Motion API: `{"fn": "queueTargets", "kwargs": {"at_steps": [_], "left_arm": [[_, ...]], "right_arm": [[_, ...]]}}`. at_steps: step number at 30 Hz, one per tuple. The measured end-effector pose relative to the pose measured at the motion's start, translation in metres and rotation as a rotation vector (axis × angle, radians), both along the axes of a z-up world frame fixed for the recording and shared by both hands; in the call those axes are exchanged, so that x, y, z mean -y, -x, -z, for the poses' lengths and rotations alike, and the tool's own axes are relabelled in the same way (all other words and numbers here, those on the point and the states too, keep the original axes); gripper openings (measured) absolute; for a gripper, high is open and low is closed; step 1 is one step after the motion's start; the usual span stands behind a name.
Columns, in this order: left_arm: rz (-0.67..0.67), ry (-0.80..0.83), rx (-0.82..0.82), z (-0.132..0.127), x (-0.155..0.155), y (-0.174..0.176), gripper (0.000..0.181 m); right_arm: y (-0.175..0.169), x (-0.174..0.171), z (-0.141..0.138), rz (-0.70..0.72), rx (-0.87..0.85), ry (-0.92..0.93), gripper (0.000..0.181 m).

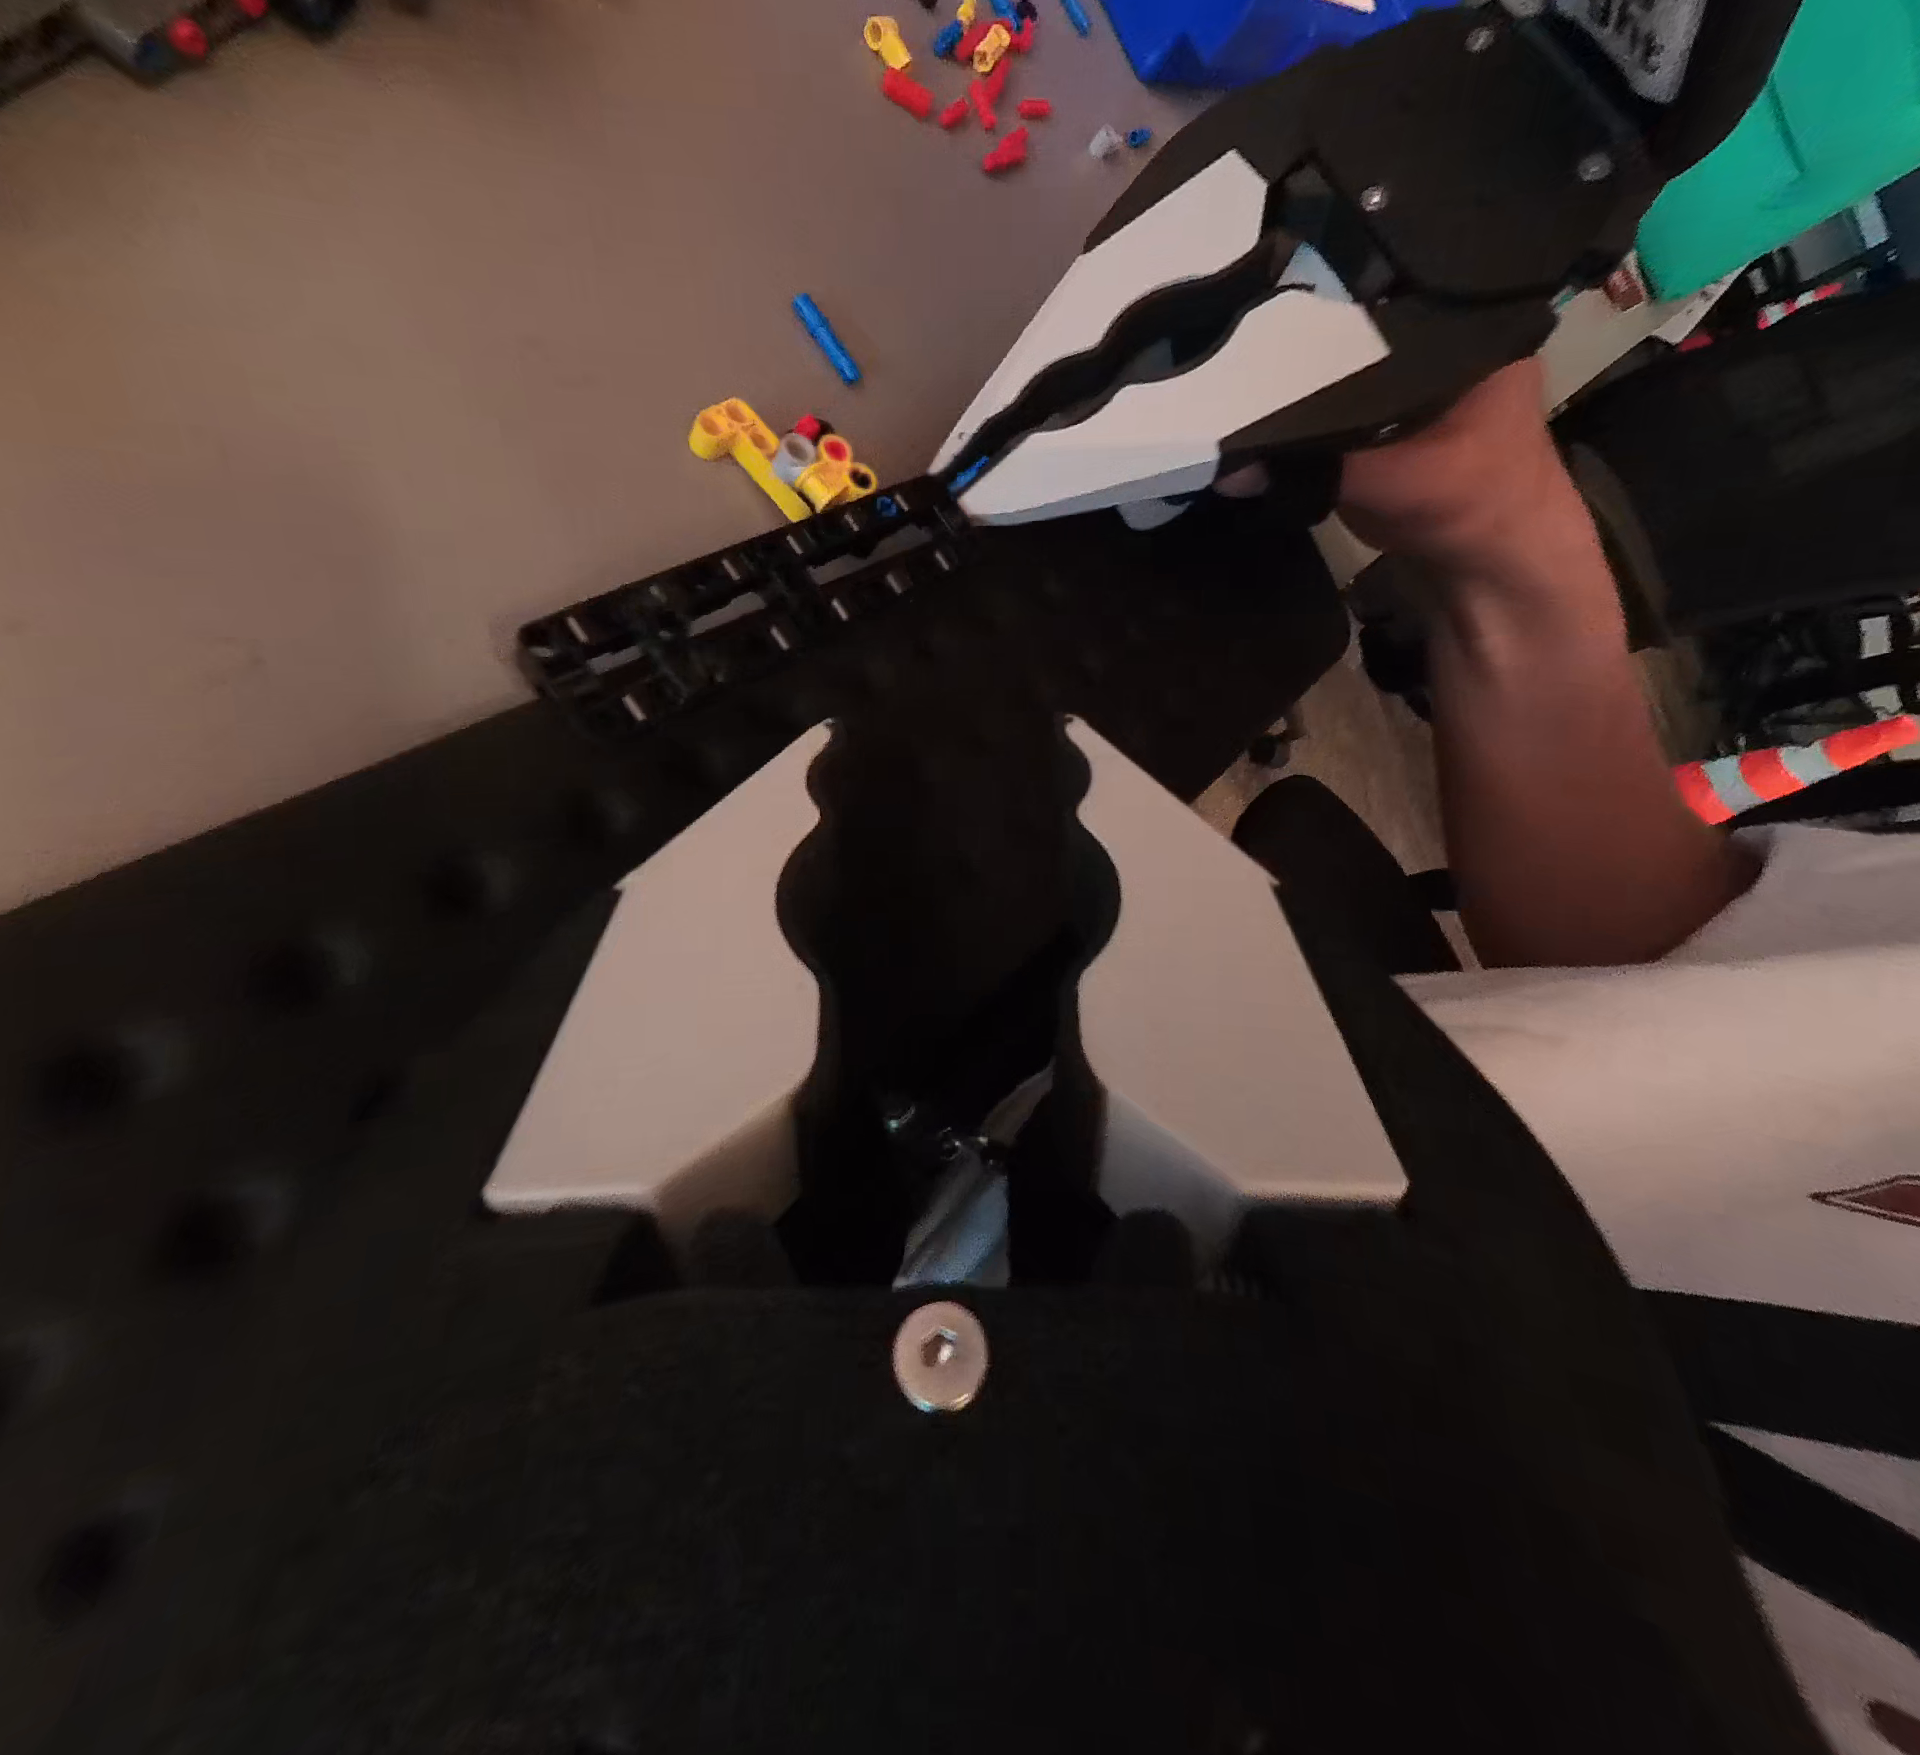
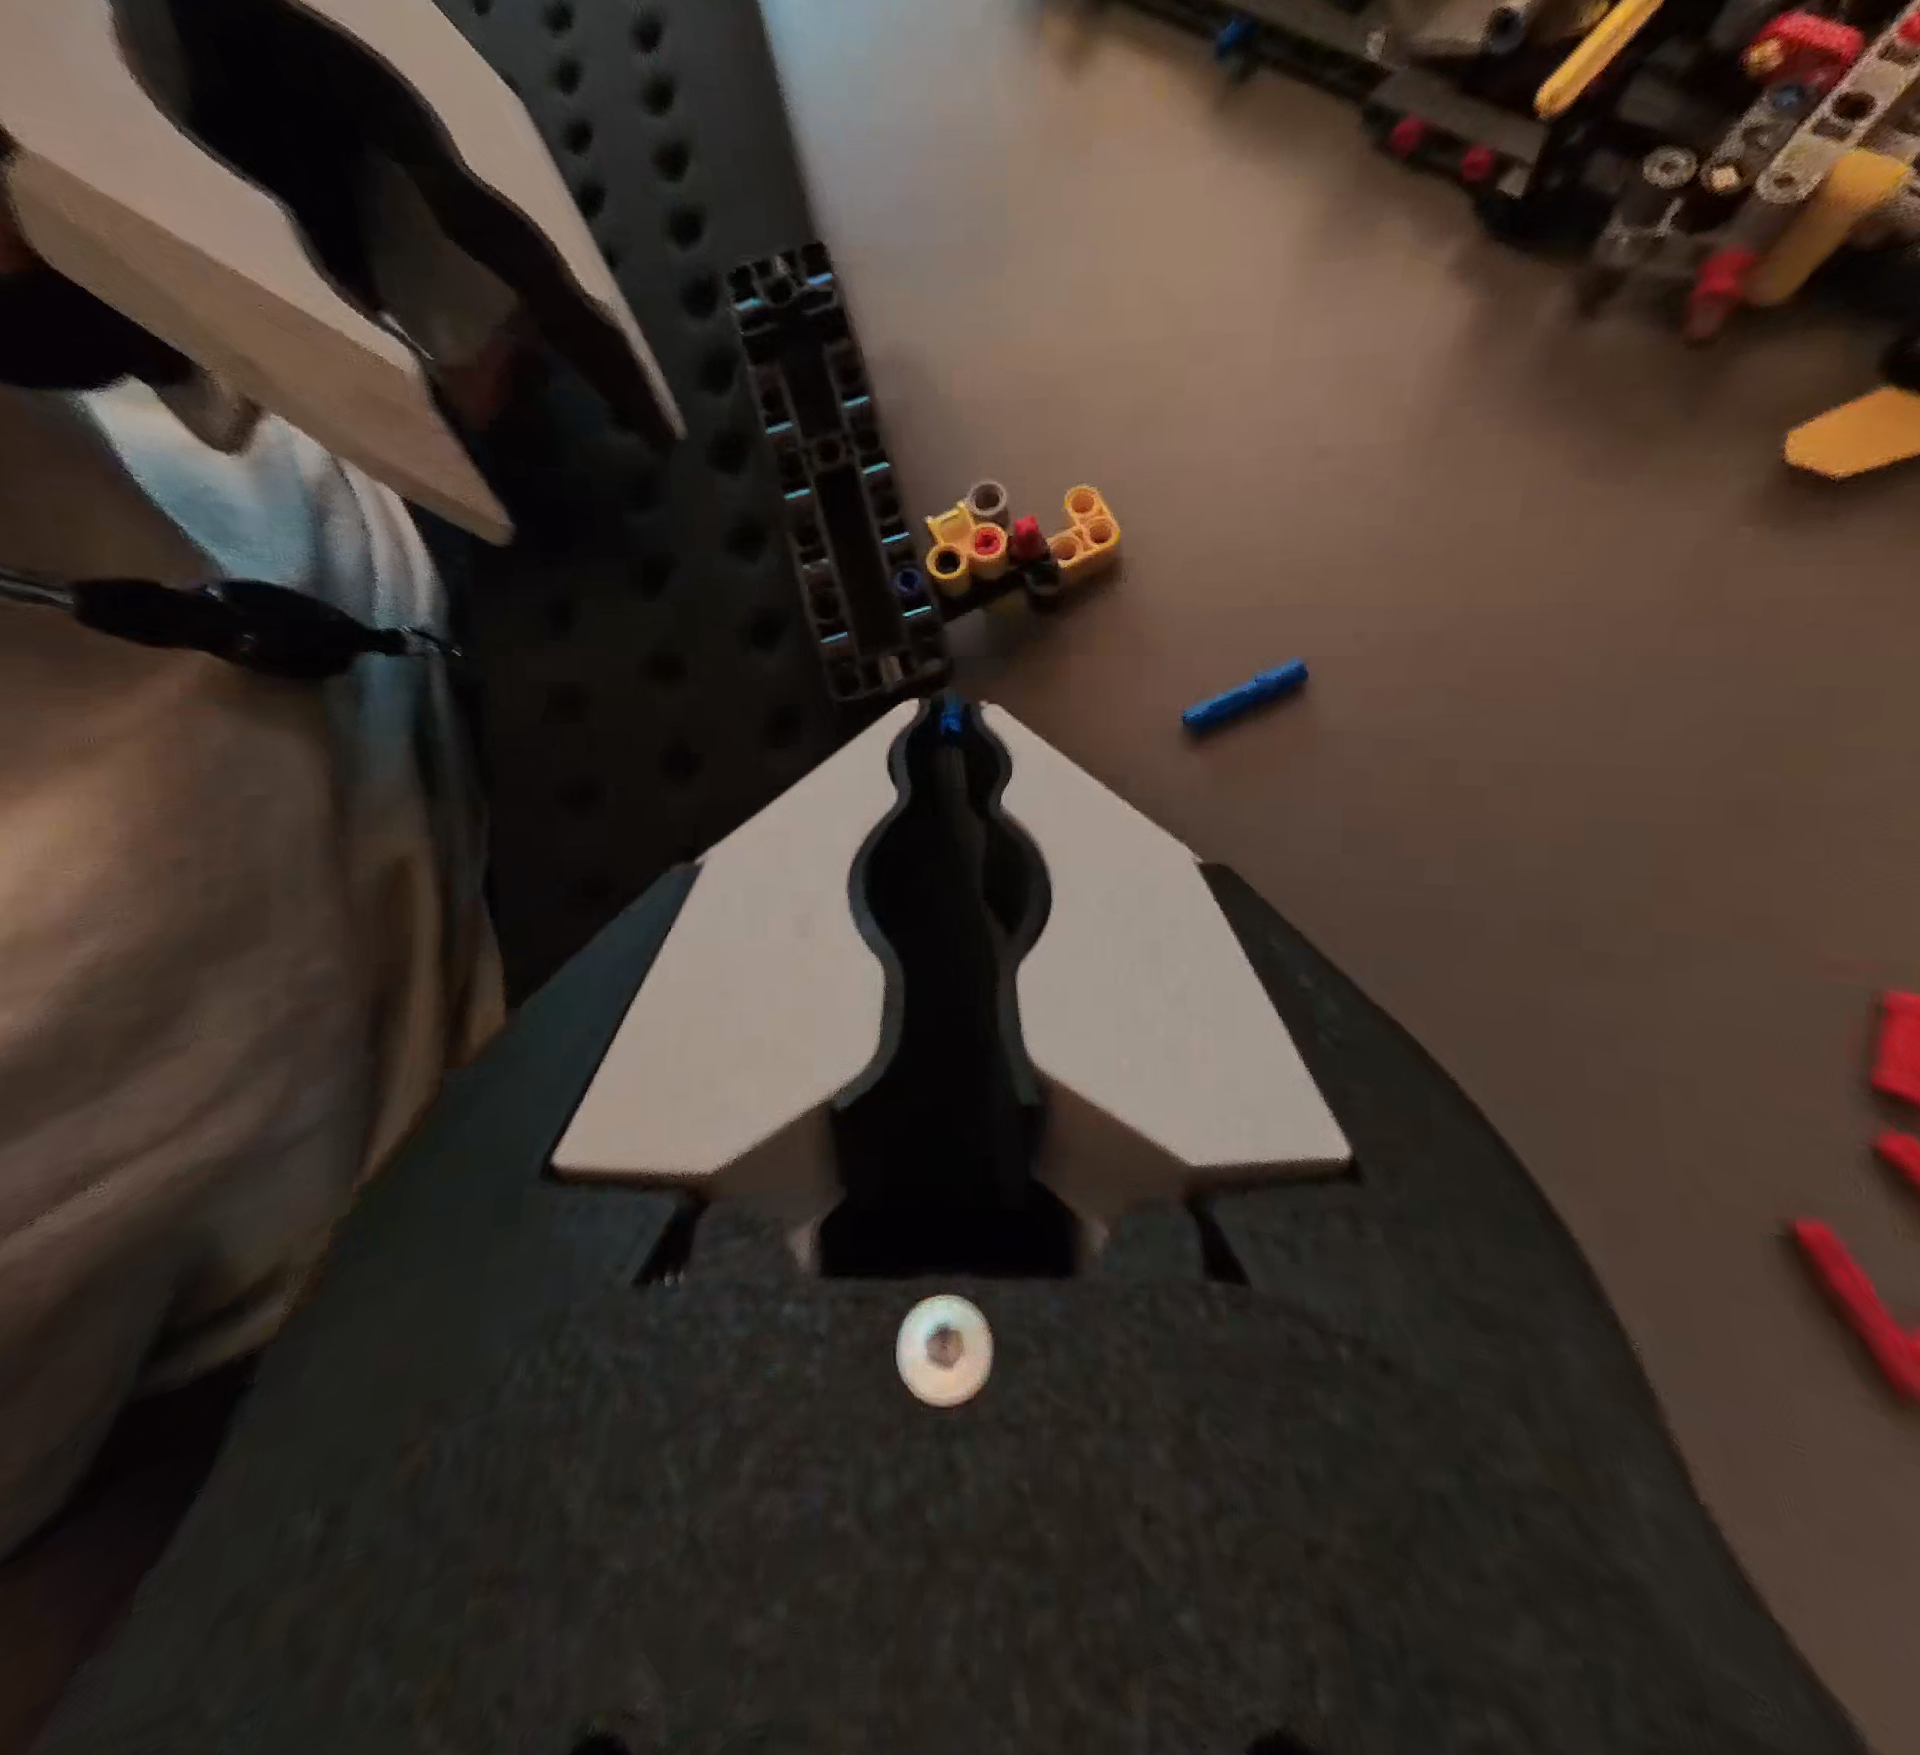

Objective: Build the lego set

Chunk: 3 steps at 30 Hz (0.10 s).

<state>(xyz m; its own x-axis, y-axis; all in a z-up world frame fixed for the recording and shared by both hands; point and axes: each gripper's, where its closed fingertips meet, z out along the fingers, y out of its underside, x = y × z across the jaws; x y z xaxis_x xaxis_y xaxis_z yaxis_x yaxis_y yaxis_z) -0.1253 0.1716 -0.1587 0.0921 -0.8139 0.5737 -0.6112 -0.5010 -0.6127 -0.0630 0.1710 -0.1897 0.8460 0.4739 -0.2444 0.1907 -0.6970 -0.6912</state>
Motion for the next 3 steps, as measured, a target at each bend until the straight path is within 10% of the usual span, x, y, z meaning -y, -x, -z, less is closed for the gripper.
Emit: {"fn": "queueTargets", "kwargs": {"at_steps": [1, 3], "left_arm": [[0.001, -0.01, -0.017, 0.001, -0.001, 0.0, 0.04], [-0.006, -0.025, -0.045, 0.004, -0.007, 0.001, 0.04]], "right_arm": [[0.005, -0.002, -0.004, 0.003, -0.043, -0.004, 0.005], [0.015, -0.008, -0.012, 0.022, -0.14, -0.008, 0.004]]}}
